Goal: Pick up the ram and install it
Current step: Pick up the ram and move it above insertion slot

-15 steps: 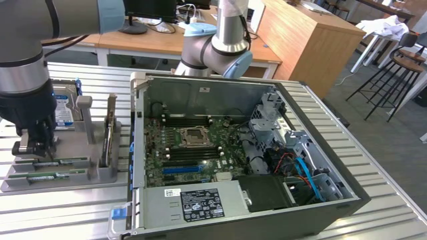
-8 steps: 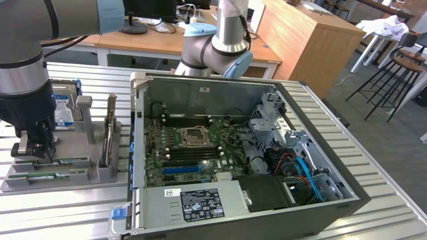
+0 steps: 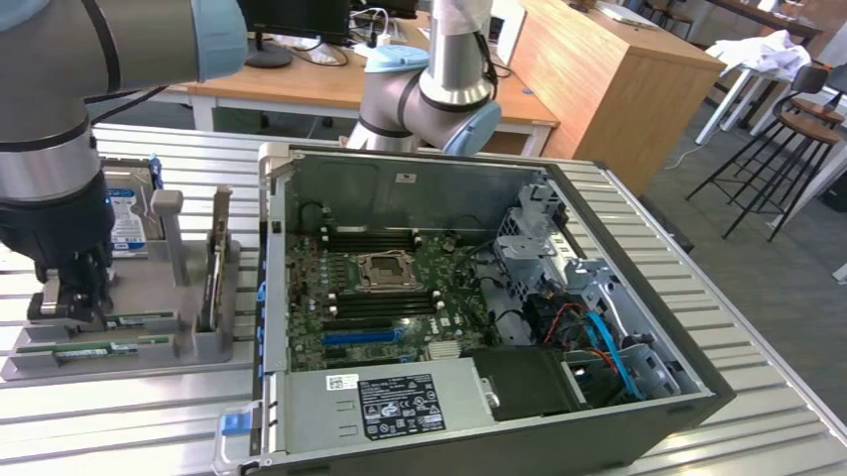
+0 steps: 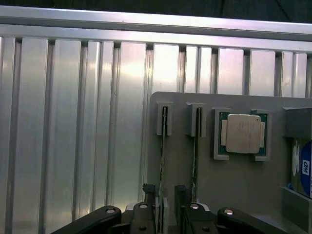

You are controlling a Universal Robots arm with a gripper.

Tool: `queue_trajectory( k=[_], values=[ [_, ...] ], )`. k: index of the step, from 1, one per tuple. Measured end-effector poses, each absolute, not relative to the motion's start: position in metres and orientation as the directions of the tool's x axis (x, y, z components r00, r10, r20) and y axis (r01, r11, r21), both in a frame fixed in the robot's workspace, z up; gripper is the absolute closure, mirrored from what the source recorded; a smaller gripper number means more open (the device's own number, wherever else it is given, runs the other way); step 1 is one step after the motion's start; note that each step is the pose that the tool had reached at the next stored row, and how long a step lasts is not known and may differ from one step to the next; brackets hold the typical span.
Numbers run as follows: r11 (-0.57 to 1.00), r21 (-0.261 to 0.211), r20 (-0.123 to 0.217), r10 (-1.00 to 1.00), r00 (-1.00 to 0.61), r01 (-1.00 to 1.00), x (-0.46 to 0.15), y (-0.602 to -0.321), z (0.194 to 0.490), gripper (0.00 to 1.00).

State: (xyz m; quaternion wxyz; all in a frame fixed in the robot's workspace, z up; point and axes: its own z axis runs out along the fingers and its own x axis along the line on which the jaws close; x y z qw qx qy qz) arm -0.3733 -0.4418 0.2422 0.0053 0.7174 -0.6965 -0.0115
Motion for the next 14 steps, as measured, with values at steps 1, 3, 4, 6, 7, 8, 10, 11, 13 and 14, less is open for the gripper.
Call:
queue_trajectory(
  k=[1,3,4,6,7,8,10,11,13,14],
  values=[
    [-0.03,0.024,-0.009,-1.0,0.029,-0.999,-0.373,-0.442,0.241,0.7],
    [-0.03,0.024,-0.009,-1.0,0.03,-0.999,-0.373,-0.442,0.237,0.7],
    [-0.03,0.024,-0.009,-1.0,0.03,-0.999,-0.373,-0.442,0.236,0.7],
    [-0.03,0.024,-0.009,-1.0,0.029,-0.999,-0.373,-0.442,0.232,0.7],
    [-0.03,0.024,-0.009,-1.0,0.03,-0.999,-0.373,-0.442,0.231,0.7],
    [-0.03,0.024,-0.009,-1.0,0.03,-0.999,-0.373,-0.442,0.229,0.7],
    [-0.03,0.024,-0.009,-1.0,0.03,-0.999,-0.373,-0.442,0.226,0.7],
    [-0.03,0.024,-0.009,-1.0,0.03,-0.999,-0.373,-0.442,0.225,0.7],
    [-0.03,0.024,-0.009,-1.0,0.03,-0.999,-0.373,-0.442,0.222,0.7],
    [-0.03,0.024,-0.009,-1.0,0.03,-0.999,-0.373,-0.442,0.221,0.7]
  ],
)
